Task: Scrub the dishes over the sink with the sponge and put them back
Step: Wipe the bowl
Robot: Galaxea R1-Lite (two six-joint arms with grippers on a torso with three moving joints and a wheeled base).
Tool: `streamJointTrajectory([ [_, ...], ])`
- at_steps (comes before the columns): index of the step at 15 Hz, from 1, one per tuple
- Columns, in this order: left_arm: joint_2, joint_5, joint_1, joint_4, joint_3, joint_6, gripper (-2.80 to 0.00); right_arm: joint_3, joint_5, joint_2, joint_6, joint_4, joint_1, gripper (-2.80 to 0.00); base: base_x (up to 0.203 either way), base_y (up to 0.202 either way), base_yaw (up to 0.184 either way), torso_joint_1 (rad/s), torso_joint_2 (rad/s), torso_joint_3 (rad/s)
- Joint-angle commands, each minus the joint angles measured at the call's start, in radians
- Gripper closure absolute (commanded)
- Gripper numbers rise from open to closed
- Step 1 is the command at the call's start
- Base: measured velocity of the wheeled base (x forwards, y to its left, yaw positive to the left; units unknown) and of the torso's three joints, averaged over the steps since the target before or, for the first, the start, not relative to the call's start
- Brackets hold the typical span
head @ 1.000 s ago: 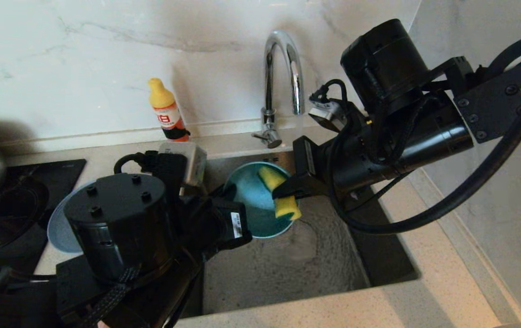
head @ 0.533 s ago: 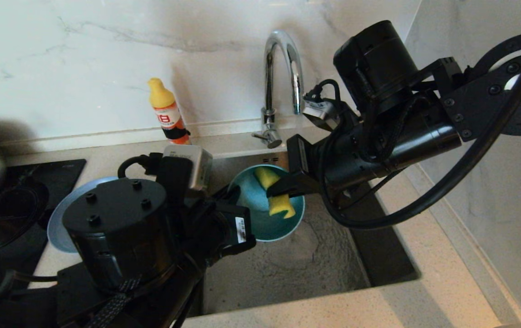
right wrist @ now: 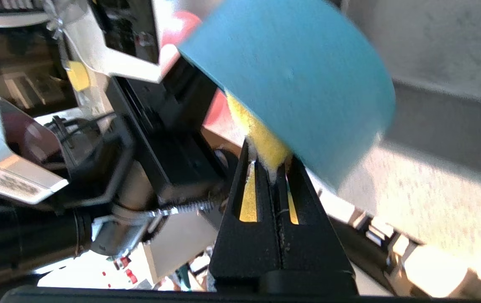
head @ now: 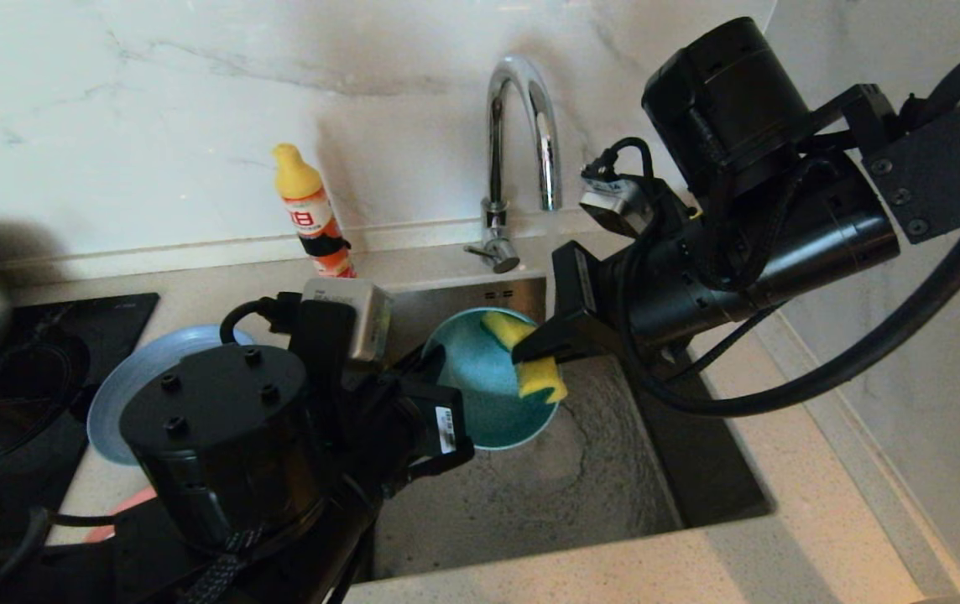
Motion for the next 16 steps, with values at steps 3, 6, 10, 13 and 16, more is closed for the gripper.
streamJointTrajectory([
  [3, -0.001, 0.005, 0.004, -0.008, -0.017, 0.003, 0.0, 0.0, -0.003, -0.011, 0.025, 0.038, -0.008, 0.0, 0.0, 0.0, 0.0, 0.0, 0.0, 0.0],
  [6, -0.003, 0.005, 0.01, -0.008, -0.021, 0.003, 0.0, 0.003, 0.003, -0.001, 0.028, 0.044, -0.003, 0.0, 0.0, 0.0, 0.0, 0.0, 0.0, 0.0],
  [10, -0.003, 0.005, 0.015, -0.008, -0.037, 0.007, 0.0, 0.003, 0.004, 0.029, 0.027, 0.063, 0.022, 0.0, 0.0, 0.0, 0.0, 0.0, 0.0, 0.0],
  [13, 0.005, 0.005, 0.015, -0.008, -0.047, 0.006, 0.0, 0.0, 0.003, 0.057, 0.027, 0.062, 0.058, 0.0, 0.0, 0.0, 0.0, 0.0, 0.0, 0.0],
  [16, 0.003, 0.004, 0.015, -0.01, -0.046, 0.003, 0.0, -0.009, 0.0, 0.076, 0.026, 0.05, 0.098, 0.0, 0.0, 0.0, 0.0, 0.0, 0.0, 0.0],
])
